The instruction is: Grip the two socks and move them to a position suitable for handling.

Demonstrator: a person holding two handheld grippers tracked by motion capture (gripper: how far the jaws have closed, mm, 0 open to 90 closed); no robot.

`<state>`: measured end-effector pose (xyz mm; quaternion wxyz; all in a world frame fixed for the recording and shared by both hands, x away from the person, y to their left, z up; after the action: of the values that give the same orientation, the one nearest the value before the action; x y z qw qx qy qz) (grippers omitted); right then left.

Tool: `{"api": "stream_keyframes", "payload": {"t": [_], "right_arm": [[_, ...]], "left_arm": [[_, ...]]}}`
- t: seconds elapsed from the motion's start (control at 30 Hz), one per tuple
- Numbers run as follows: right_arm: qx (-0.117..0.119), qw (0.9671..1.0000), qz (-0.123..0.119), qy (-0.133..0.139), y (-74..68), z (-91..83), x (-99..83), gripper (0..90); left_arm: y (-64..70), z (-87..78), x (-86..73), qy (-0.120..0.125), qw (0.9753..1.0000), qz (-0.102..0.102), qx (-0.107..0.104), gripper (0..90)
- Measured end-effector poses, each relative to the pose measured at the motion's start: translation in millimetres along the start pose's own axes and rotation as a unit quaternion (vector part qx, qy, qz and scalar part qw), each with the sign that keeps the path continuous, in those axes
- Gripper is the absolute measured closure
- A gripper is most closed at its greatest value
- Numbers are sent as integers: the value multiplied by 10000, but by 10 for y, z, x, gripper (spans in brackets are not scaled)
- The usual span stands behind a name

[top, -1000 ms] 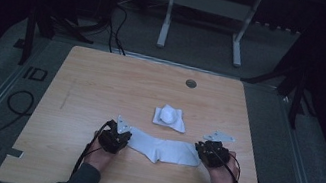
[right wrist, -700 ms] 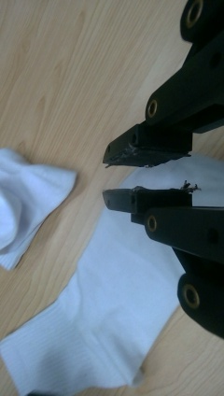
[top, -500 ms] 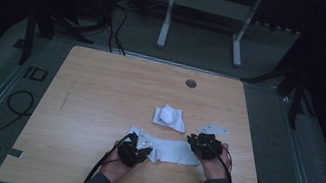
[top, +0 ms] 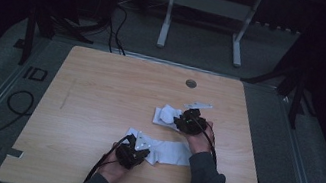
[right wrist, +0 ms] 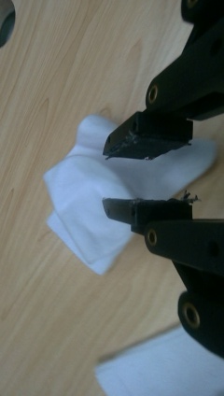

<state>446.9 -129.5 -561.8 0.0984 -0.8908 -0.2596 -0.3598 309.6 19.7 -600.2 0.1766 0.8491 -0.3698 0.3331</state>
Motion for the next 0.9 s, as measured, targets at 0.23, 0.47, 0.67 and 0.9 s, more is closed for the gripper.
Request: {"api": "stream_keyframes", "payload": {"t": [0.23, 0.47, 0.67, 0.9], "right_arm": [[233, 9985, 176, -461, -42, 192, -2, 752], [312, 9964, -22, -788, -153, 273, -93, 865], [357, 9963, -103, -773, -249, 255, -132, 878], [416, 9965, -139, -716, -435, 222, -175, 878]], "left_arm": [[-39, -82, 43, 225, 9997, -41, -8, 781], [-178, -156, 53, 323, 9991, -229, 157, 781], [-313, -191, 64, 393, 9977, -379, 412, 799], [-481, -118, 87, 296, 9961, -473, 688, 890]]}}
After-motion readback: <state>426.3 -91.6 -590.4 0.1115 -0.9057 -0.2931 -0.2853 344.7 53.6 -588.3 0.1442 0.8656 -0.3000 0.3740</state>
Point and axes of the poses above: each handheld gripper's, and its own axes: z roughly forward along the jaws, x roughly out of its top, y roughly to its right, the point moved 6 cm from there along z, roughly forward along the jaws, and after that the axes turned 5 degrees about -x, right-handed, at the moved point
